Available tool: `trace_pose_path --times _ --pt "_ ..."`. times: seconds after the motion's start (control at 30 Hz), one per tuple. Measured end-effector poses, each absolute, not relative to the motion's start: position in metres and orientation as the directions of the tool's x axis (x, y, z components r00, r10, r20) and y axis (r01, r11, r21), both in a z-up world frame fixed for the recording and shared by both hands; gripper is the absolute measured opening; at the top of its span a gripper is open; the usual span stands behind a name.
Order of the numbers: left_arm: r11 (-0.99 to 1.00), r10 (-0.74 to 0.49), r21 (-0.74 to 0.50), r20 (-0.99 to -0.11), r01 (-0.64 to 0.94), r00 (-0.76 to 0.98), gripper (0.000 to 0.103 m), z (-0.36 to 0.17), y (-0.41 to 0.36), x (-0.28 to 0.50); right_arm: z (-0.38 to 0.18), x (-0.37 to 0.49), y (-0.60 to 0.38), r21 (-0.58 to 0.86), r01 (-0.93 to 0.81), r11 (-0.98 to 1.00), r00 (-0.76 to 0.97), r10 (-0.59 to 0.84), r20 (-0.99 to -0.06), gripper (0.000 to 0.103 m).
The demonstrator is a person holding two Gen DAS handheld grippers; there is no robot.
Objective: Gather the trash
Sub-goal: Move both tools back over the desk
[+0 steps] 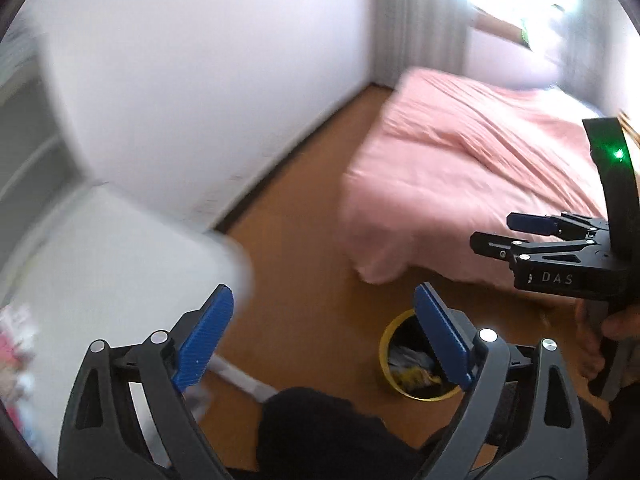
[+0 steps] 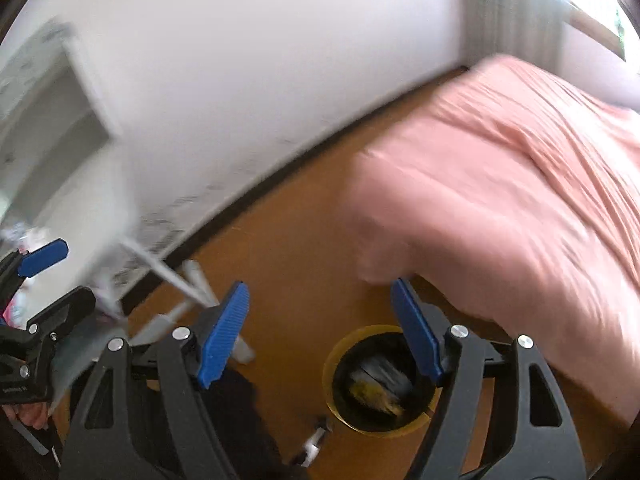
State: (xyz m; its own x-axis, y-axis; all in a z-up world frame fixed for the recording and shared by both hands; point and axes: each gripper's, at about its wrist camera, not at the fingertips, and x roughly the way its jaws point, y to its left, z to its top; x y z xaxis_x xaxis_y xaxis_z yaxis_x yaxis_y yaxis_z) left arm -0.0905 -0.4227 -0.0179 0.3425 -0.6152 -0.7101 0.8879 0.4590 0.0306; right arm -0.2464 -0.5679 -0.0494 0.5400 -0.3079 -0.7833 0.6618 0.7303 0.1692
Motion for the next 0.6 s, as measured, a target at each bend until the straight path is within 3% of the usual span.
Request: trace_pose_path --times 0.17,0.3,0.43,0.6 --pt "0.674 -0.54 0.058 -0.642 0.736 0.545 0.092 0.019 -0.318 -0.03 -0.01 -0.134 -0.501 0.187 0.41 0.893 0.664 -0.151 -0.732 0.075" --pt "0.834 -0.375 0.076 -0.649 0.546 0.662 0.092 0.017 -0.219 0.017 0.0 -0.052 -0.427 0.18 0.193 0.965 0.694 -0.004 -0.72 0.075" --pt "0.925 -0.229 0.069 -0.684 0.373 0.693 0.092 -0.001 -0.126 0.047 0.002 0.011 -0.34 0.185 -0.01 0.983 0.676 0.143 -0.723 0.075" --pt "0.97 -0.162 0.007 -0.722 0.242 0.672 0.092 -0.018 -0.047 0.053 -0.003 0.064 -0.251 0.211 -0.187 0.959 0.609 0.282 -0.742 0.075"
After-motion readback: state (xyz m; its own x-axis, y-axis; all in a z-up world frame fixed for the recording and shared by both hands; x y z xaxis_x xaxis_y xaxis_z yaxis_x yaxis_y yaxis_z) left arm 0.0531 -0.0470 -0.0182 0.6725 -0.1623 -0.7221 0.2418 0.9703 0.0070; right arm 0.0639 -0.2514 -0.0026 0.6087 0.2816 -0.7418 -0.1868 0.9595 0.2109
